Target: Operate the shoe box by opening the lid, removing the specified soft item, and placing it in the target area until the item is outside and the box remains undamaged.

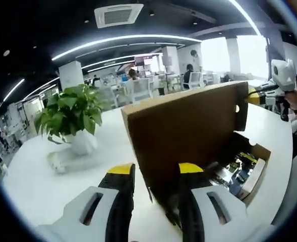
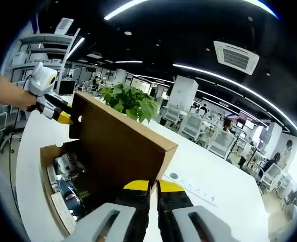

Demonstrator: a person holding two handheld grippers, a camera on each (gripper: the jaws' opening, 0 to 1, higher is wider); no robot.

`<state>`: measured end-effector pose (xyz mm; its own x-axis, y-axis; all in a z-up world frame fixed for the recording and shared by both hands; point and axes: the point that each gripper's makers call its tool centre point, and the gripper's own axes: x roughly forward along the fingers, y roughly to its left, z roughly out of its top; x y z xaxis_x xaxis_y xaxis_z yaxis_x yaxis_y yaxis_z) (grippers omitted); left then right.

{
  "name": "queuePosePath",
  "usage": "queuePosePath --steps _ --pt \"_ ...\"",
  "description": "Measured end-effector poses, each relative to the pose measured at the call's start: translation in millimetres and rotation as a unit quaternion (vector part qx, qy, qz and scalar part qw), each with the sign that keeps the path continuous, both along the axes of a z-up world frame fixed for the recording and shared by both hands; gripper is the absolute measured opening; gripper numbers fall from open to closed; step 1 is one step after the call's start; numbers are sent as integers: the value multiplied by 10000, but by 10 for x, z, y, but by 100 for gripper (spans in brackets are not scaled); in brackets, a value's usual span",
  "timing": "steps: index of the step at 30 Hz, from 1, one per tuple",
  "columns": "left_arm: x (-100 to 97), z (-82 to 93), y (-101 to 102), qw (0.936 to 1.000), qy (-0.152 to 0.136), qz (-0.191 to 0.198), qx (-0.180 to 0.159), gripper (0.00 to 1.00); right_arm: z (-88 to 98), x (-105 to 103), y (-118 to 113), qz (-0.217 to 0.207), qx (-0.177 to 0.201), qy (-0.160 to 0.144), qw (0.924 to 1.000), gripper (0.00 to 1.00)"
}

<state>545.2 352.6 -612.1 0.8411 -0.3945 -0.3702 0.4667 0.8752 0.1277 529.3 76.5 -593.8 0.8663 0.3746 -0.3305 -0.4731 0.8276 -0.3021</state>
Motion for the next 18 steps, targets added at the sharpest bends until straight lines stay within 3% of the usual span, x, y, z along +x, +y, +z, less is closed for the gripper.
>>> queuePosePath --steps 8,18 --pt "1 -175 139 9997 142 214 20 29 7 58 -7 -31 -19 25 10000 0" --pt "-23 -444 172 9987 346 369 104 24 7 118 -29 -83 -4 65 9999 0"
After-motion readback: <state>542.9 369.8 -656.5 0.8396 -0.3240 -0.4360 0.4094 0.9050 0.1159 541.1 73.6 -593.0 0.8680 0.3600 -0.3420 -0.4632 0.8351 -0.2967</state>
